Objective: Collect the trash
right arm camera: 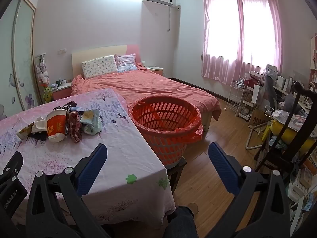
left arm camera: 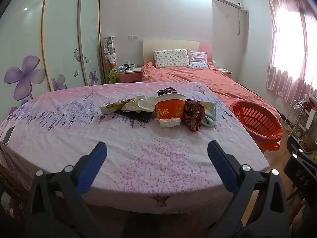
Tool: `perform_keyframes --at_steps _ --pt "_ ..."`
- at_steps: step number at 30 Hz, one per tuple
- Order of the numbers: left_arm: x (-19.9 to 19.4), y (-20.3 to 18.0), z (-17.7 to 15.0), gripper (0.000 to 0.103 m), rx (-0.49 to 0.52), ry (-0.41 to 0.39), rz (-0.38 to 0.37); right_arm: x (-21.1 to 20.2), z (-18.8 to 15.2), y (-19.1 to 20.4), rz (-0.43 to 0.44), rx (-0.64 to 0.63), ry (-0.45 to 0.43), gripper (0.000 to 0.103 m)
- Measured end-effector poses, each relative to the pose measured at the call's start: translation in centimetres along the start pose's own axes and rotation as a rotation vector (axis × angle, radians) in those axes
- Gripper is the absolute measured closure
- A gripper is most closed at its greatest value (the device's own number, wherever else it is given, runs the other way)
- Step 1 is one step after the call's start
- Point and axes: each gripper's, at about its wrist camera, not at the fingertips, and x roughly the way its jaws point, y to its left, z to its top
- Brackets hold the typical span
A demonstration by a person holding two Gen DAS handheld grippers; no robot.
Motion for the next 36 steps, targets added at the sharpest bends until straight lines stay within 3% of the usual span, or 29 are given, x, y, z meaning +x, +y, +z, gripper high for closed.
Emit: perform_keyframes --at_steps 36 --pt "0.05 0.00 0.00 0.004 0.000 0.011 0.000 0.16 0.08 -0.02 -0.002 -0.003 0.003 0.002"
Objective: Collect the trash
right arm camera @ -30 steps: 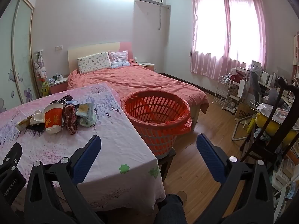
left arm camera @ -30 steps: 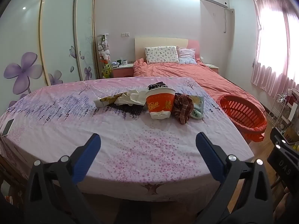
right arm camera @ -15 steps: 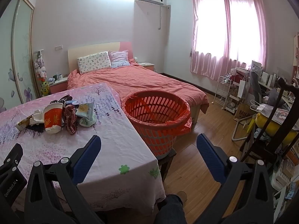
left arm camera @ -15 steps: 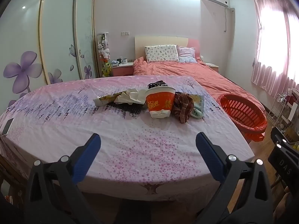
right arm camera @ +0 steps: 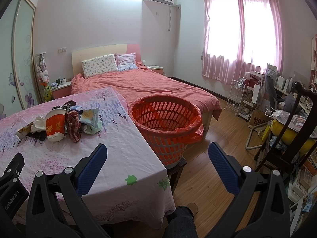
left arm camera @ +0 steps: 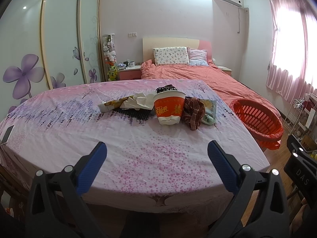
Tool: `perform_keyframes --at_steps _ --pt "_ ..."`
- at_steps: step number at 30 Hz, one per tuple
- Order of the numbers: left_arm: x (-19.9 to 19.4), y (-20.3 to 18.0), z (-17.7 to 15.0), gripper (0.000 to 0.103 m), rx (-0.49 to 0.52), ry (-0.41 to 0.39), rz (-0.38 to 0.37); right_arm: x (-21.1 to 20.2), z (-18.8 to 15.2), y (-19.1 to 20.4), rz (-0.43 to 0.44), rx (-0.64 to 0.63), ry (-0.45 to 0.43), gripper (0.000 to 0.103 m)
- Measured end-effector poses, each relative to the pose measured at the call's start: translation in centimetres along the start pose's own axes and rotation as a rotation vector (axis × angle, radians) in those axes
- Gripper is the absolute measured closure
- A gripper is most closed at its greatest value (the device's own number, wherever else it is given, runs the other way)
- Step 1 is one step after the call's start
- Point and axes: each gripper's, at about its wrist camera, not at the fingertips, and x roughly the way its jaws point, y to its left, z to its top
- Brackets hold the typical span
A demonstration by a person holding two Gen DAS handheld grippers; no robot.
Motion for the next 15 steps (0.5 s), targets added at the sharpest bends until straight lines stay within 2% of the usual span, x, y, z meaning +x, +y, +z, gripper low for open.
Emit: perform_keyframes --at_steps 15 --pt "0.00 0.00 0.00 0.004 0.000 0.002 0.000 0.11 -0.07 -0.02 0.000 0.000 0.002 0.002"
